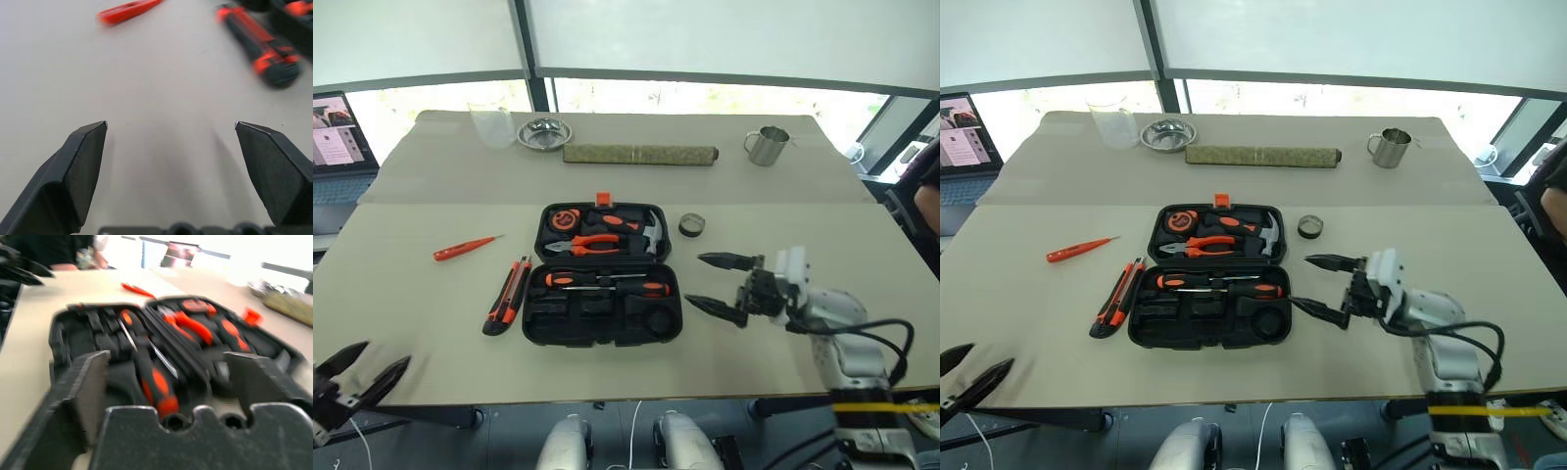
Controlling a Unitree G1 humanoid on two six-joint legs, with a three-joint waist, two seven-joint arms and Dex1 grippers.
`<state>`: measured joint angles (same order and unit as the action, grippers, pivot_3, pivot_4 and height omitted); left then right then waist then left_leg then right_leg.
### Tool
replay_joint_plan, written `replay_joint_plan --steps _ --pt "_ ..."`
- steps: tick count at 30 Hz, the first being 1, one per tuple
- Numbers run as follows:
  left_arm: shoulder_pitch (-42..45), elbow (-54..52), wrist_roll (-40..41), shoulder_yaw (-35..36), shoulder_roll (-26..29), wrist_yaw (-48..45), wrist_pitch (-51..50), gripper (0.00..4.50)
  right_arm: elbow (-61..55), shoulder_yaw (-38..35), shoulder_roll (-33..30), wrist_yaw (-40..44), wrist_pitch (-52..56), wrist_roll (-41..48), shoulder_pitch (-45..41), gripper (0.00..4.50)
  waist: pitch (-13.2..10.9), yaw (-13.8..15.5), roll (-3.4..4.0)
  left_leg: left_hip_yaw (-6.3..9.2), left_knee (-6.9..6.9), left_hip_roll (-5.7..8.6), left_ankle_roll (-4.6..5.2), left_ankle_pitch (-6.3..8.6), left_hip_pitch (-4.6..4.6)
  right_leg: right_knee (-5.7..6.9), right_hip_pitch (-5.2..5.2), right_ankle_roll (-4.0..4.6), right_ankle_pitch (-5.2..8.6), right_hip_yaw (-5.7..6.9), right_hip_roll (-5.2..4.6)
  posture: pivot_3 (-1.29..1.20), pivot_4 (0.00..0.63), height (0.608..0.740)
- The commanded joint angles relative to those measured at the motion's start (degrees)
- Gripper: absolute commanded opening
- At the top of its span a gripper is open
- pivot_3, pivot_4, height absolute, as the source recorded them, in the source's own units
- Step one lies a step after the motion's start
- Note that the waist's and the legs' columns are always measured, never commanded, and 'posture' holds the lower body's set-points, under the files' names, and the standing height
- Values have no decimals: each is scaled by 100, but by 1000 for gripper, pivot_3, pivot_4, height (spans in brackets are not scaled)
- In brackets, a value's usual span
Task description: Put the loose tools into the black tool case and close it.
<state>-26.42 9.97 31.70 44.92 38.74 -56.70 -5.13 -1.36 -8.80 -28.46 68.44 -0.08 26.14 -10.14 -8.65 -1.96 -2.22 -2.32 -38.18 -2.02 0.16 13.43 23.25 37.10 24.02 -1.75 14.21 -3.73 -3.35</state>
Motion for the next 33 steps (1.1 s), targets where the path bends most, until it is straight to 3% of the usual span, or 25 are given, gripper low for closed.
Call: replay_joint_plan --steps 1,8,13,17,23,29,30,31,33 --pt "412 80 77 18 177 152 -63 4500 -591 -126 67 -183 -131 312 111 4465 1 -6 -1 -4 0 -1 -2 -1 -2 2 -1 0 0 0 2 0 150 740" --pt "2893 706 -369 -1169 970 709 -854 4500 -1332 13 157 -650 134 492 284 4465 13 186 -26 -9 -6 6 -5 -17 1 7 -10 1 -4 11 12 0 150 740" --pt "5268 2968 -1588 -2648 1222 668 -517 4500 -1451 196 157 -836 116 414 211 4465 13 120 -28 -22 -5 15 -5 -16 10 5 -1 -2 -13 4 12 0 150 740" --pt "6633 4659 -2257 -3283 1068 812 -6 4500 -1409 138 75 -997 99 381 113 4465 12 85 -36 -21 -7 12 -4 -17 21 4 9 -1 -17 3 23 0 150 740" --pt "7459 5929 -2736 -3651 830 841 298 4500 -1628 108 -19 -1263 108 340 282 4465 11 109 -37 -21 -6 12 0 -14 38 1 19 -3 -16 2 21 0 150 740" --pt "7615 6269 -2838 -3702 765 410 248 4500 -1749 161 -39 -1463 114 299 326 4465 11 121 -37 -17 -14 14 -1 -14 45 4 19 -6 -17 4 20 0 150 740" --pt "7624 6280 -2822 -3691 766 340 236 3986 -1759 165 -46 -1480 114 298 332 4500 11 120 -37 -17 -14 14 0 -14 45 4 19 -6 -17 4 20 0 150 740" --pt "7629 6286 -2815 -3685 766 280 238 3847 -1757 165 -53 -1489 106 297 336 4500 11 120 -37 -17 -15 14 0 -14 45 4 19 -6 -17 4 20 0 150 740" --pt "7596 6275 -2804 -3692 763 77 235 3165 -1750 170 -68 -1496 90 289 350 4500 11 127 -37 -17 -16 15 0 -14 45 4 18 -7 -17 4 19 0 150 740"
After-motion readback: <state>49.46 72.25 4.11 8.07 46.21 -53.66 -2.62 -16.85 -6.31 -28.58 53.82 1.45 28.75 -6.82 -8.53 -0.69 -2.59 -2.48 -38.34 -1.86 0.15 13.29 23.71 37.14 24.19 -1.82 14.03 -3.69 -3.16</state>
